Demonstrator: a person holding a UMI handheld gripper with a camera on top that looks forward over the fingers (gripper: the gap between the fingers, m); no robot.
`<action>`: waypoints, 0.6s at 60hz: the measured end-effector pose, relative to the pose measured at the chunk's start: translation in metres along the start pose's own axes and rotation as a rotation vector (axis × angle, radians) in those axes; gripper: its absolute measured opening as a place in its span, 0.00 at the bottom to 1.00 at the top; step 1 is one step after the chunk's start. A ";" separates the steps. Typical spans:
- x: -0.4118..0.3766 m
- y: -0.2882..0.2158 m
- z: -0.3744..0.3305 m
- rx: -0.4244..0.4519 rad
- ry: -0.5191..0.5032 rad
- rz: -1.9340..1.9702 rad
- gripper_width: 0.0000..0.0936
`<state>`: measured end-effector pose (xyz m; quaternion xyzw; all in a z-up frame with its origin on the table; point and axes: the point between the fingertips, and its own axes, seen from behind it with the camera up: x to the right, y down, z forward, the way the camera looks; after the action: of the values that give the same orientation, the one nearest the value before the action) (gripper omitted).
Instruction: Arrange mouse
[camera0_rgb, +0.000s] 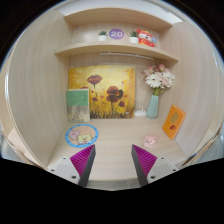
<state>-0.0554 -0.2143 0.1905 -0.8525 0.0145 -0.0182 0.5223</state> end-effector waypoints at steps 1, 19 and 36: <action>0.000 0.005 0.000 -0.010 -0.002 -0.001 0.77; 0.053 0.105 0.035 -0.142 0.002 0.005 0.76; 0.159 0.127 0.109 -0.249 0.112 0.021 0.75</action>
<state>0.1076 -0.1819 0.0301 -0.9081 0.0546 -0.0582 0.4110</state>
